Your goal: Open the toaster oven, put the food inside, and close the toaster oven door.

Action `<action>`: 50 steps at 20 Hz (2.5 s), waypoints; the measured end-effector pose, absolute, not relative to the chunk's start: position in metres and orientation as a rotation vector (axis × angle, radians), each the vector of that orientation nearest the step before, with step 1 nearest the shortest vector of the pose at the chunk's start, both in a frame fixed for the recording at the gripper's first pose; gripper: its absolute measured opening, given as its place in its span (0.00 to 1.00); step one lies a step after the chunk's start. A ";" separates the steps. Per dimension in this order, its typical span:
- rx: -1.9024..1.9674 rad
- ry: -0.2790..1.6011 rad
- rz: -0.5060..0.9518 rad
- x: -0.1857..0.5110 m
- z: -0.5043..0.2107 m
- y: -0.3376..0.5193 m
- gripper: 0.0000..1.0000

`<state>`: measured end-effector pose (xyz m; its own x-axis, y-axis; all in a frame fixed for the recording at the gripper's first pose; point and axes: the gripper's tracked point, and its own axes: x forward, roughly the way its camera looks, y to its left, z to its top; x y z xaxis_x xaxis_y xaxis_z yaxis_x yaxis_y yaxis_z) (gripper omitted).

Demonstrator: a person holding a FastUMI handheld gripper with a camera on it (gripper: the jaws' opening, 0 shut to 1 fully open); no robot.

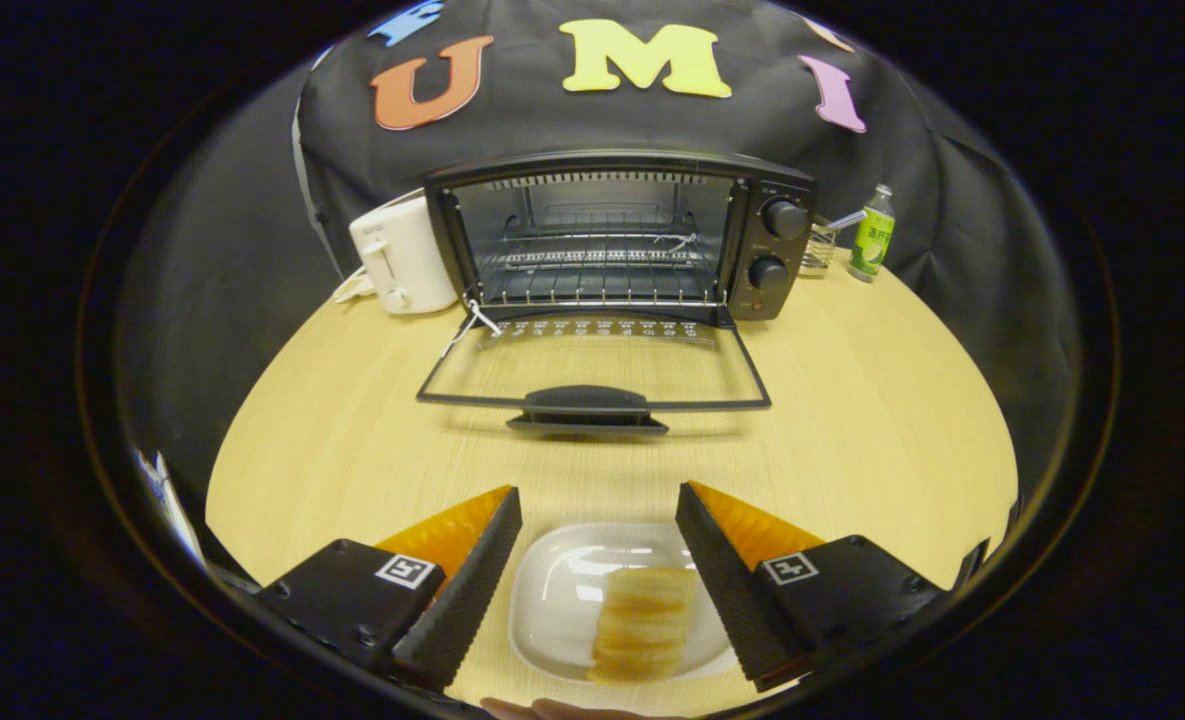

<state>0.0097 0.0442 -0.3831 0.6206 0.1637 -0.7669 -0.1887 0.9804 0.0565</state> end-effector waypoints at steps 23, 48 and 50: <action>0.103 0.905 0.194 -0.047 -0.426 0.011 0.66; 0.748 0.431 0.455 0.175 -0.323 0.070 0.66; 0.769 0.411 0.432 0.200 -0.325 0.071 0.66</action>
